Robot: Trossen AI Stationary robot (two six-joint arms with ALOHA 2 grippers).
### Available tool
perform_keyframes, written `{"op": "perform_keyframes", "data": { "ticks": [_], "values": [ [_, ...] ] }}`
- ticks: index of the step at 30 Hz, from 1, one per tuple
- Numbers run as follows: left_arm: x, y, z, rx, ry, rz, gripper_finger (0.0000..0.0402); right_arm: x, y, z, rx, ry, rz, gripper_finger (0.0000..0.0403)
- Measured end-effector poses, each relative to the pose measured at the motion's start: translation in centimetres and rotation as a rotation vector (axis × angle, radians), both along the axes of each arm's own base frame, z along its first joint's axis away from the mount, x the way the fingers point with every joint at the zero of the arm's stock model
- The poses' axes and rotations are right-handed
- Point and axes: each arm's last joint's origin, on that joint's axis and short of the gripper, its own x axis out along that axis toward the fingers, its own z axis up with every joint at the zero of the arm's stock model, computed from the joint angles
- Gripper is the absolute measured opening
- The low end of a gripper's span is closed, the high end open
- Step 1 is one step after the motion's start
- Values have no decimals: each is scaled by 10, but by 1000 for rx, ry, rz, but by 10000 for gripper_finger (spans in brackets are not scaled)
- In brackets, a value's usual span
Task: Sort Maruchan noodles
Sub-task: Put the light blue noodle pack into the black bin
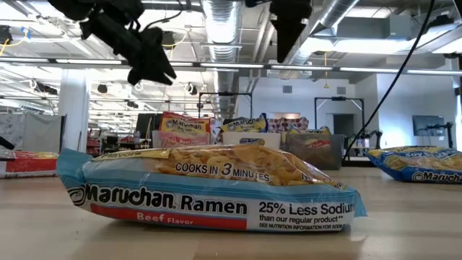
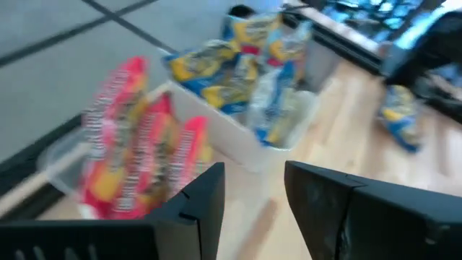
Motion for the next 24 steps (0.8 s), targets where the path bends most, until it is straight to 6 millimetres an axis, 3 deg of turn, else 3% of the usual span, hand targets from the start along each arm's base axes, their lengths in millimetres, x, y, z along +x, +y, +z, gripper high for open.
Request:
{"op": "perform_keyframes", "data": {
  "ticks": [5,10,18,24],
  "values": [
    [6,-20,0,-56,2,-117,131,-18,7,-5,-3,23,-4,107],
    [13,-37,-7,-150,55,-214,130,-51,8,-8,15,-38,-77,107],
    [23,-67,-8,-222,69,-377,130,-106,14,-6,170,-274,-197,107],
    [28,-82,-7,-263,64,-424,130,-125,33,-3,304,-456,-201,107]
  ]
}}
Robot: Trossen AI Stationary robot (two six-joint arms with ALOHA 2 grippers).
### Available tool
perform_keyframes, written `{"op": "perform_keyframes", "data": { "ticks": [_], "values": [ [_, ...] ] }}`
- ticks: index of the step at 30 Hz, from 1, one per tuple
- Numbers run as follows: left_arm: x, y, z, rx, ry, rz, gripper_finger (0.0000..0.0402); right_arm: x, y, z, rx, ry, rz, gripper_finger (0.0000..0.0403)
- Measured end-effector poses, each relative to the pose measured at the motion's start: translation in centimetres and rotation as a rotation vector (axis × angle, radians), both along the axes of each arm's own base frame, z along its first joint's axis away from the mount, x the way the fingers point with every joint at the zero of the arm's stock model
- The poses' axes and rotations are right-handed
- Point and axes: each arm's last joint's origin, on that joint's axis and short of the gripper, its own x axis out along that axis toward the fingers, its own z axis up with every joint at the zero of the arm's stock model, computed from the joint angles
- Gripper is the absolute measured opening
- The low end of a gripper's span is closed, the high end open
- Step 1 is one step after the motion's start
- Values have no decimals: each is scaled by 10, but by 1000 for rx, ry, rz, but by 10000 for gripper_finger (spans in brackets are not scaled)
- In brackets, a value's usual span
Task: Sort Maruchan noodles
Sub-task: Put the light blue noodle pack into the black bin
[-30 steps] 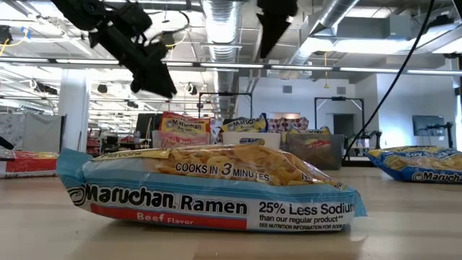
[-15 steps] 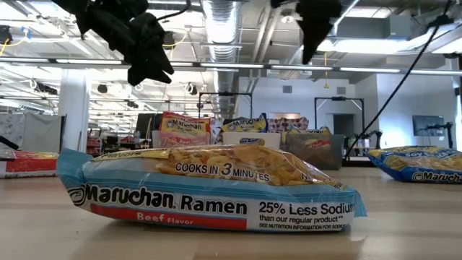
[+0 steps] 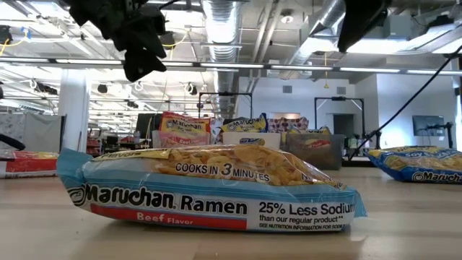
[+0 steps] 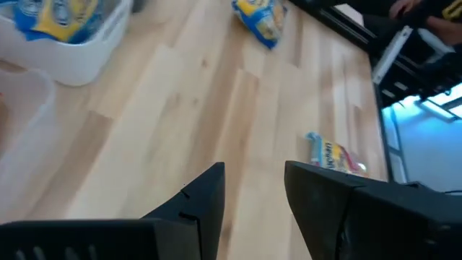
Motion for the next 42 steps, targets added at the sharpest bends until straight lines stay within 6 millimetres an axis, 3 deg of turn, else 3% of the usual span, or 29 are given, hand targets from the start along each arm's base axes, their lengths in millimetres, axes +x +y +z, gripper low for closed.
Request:
{"op": "perform_keyframes", "data": {
  "ticks": [8,17,26,32,35,42],
  "values": [
    [5,-24,1,-59,1,-90,130,1,26,1,91,-107,58,107],
    [8,-48,1,-96,14,-195,130,32,39,-10,205,-143,241,113],
    [9,-68,1,-152,37,-254,130,64,36,-20,289,-231,278,182],
    [9,-79,1,-217,59,-263,130,76,45,-16,323,-341,416,229],
    [9,-84,1,-248,71,-268,130,83,54,-8,326,-447,466,235],
    [11,-101,7,-308,33,-308,130,99,74,-26,328,-470,514,230]
  ]
}}
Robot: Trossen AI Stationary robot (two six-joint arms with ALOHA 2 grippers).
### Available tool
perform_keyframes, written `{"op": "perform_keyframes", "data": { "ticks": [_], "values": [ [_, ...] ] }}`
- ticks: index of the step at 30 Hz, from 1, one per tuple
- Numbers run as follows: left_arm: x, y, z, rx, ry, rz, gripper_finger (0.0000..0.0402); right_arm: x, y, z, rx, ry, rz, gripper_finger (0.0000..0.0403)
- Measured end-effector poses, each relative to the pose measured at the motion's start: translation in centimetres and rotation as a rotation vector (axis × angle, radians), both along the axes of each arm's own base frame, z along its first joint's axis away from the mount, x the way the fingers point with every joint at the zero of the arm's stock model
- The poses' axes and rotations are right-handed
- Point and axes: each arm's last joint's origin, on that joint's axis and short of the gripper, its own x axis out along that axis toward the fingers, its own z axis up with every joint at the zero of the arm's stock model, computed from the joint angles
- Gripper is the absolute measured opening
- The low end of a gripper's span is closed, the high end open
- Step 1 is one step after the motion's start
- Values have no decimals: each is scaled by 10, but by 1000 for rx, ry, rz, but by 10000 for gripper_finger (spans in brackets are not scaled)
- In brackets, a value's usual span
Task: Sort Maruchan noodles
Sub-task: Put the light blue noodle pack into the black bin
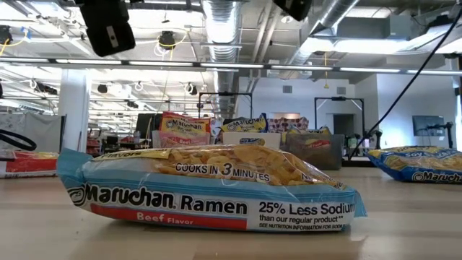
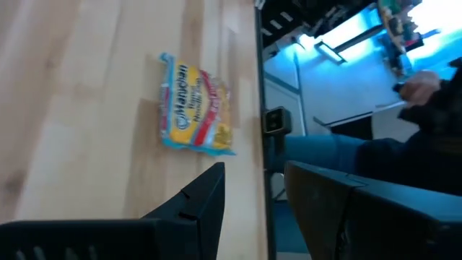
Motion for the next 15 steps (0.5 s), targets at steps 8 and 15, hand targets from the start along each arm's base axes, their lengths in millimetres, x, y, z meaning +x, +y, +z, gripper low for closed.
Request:
{"op": "perform_keyframes", "data": {
  "ticks": [8,15],
  "values": [
    [2,-11,7,-41,-56,-6,130,18,21,-31,-7,7,32,227],
    [3,-12,7,-36,-61,18,130,25,38,-54,-35,20,66,227]
  ]
}}
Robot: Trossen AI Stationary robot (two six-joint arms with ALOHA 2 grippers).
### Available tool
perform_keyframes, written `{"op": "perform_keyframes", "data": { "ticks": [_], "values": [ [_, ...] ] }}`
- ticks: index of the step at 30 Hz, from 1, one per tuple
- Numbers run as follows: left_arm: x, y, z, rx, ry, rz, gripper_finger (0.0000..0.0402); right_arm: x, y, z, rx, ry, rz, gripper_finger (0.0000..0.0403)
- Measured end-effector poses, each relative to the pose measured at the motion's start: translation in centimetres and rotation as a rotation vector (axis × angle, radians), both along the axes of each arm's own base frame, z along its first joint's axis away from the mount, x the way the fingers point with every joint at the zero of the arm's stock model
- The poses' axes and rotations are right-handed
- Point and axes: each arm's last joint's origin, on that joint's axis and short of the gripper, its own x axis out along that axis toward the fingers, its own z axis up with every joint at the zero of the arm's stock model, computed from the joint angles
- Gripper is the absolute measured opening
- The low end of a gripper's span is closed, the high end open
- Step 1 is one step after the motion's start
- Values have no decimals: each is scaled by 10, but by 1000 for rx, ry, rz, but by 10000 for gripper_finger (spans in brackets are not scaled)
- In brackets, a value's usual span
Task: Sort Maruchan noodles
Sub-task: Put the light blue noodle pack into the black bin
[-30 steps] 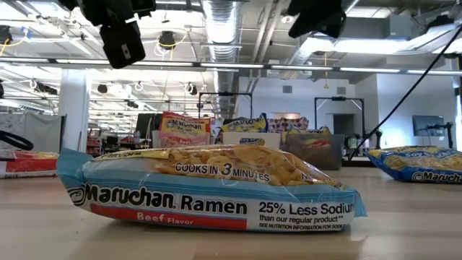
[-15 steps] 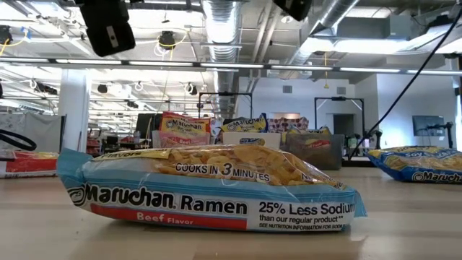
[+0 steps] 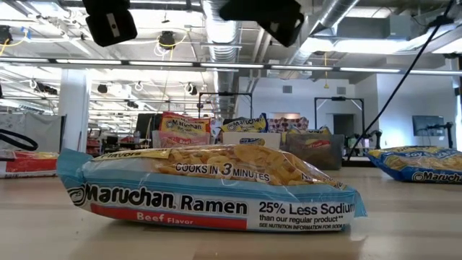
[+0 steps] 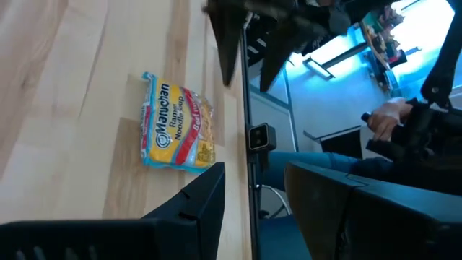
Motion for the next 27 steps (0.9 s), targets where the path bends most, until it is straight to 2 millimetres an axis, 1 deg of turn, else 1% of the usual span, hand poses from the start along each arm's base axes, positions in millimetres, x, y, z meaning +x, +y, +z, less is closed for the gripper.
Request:
{"op": "perform_keyframes", "data": {
  "ticks": [4,9,12,14,16,19,21,23,27],
  "values": [
    [0,0,0,3,-1,9,130,3,7,-12,-11,7,13,227],
    [0,1,0,9,-1,23,130,5,14,-30,-66,42,27,226],
    [0,1,0,10,1,24,130,4,15,-34,-104,51,31,226],
    [0,1,0,13,1,30,130,7,18,-39,-112,40,30,226],
    [0,1,0,17,0,38,130,5,17,-46,-154,75,41,226],
    [0,1,-1,22,3,47,130,10,19,-53,-164,66,46,226],
    [1,2,0,23,-1,52,130,8,18,-61,-188,100,45,226],
    [1,2,0,27,-1,59,130,11,19,-69,-192,106,44,226],
    [1,2,-1,31,-2,68,130,11,19,-75,-216,129,43,226]
  ]
}}
